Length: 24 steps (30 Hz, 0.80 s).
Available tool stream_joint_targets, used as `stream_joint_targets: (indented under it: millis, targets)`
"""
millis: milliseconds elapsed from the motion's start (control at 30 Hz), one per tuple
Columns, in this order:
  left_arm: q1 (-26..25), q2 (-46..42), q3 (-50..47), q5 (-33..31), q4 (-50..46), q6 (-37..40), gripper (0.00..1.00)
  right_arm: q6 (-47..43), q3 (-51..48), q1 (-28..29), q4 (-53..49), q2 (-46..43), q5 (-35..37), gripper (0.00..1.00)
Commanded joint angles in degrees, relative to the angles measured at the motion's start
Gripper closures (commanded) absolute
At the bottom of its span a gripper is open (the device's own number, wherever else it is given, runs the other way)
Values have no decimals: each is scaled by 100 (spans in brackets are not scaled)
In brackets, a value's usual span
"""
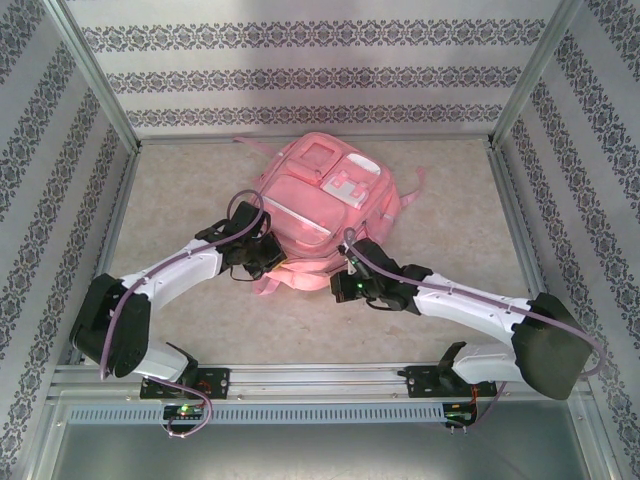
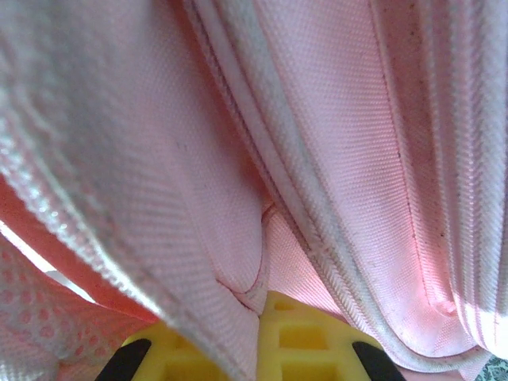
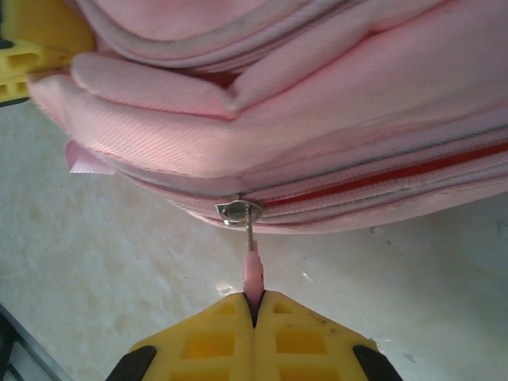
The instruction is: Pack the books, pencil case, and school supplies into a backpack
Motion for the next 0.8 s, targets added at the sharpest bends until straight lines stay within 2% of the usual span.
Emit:
stream_joint_targets:
  millis: [0, 267, 767]
  targets:
    - [81, -223, -11, -314, 42, 234, 100, -195, -18, -168, -475, -66, 267, 100]
    - [153, -245, -80, -193, 103, 216, 100, -281, 95, -504, -900, 87, 492, 100]
    - [164, -289, -174, -121, 148, 190, 100, -116, 425, -1483, -1041, 790, 666, 100]
